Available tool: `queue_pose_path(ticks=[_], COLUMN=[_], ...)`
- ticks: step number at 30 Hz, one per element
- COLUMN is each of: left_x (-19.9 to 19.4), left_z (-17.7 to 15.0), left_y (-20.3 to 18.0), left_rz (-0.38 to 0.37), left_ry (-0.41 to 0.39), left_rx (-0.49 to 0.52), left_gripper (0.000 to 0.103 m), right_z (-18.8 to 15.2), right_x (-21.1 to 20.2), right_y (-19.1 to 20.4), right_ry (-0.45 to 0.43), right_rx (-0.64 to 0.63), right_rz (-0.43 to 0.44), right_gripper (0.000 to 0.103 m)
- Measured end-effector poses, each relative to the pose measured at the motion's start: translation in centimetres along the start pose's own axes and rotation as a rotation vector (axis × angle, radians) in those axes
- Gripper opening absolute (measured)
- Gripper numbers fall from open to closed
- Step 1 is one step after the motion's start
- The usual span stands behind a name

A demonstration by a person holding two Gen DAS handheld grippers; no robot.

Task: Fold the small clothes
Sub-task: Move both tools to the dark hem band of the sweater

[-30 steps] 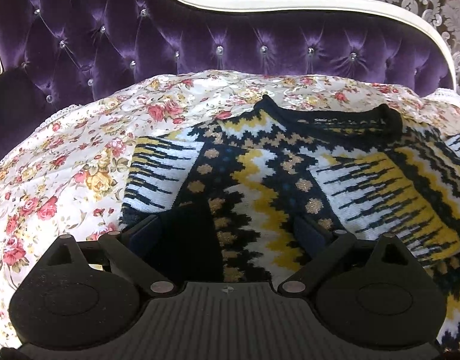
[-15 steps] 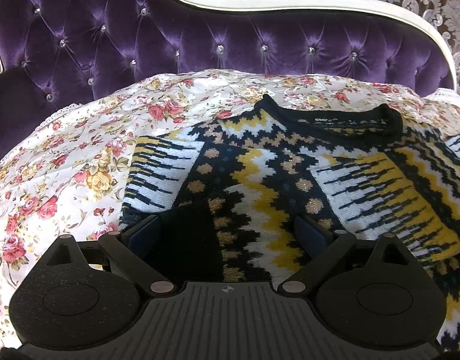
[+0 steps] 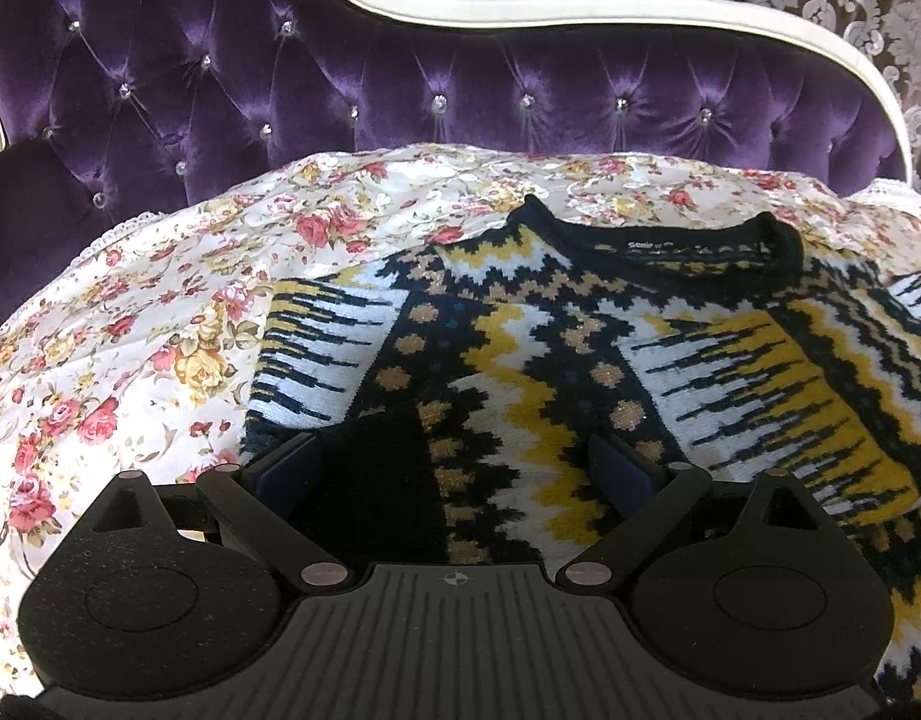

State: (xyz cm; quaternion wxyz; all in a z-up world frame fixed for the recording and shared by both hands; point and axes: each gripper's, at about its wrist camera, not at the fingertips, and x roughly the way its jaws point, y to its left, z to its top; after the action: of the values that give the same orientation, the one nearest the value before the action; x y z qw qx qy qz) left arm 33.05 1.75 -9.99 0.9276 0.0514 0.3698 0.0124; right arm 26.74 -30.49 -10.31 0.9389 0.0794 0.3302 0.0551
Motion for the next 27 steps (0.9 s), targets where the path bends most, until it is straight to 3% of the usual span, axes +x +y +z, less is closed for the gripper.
queue_pose_path(ticks=[6, 14, 19, 27], left_x=[-3.3, -12.9, -16.8, -21.7], left_z=[-0.3, -3.7, -7.7, -13.6], left_y=[0.4, 1.9, 2.9, 4.1], left_rz=[-0.087, -0.211, -0.253, -0.319], left_ry=[0.046, -0.023, 0.006, 0.101], left_rx=[0.014, -0.030, -0.071, -0.164], left_gripper=[0.096, 0.096, 0.096, 0.096], right_z=[-1.7, -5.4, -7.8, -11.8], right_x=[-6.5, -14.8, -17.3, -18.6], right_y=[-0.7, 0.0, 1.1, 2.6], right_ry=[-0.038, -0.023, 0.006, 0.134], right_rx=[0.067, 0.148, 0.171, 0.201], right_rz=[0.065, 0.139, 0.172, 0.205], right_gripper=[0.102, 0.103, 0.103, 0.103])
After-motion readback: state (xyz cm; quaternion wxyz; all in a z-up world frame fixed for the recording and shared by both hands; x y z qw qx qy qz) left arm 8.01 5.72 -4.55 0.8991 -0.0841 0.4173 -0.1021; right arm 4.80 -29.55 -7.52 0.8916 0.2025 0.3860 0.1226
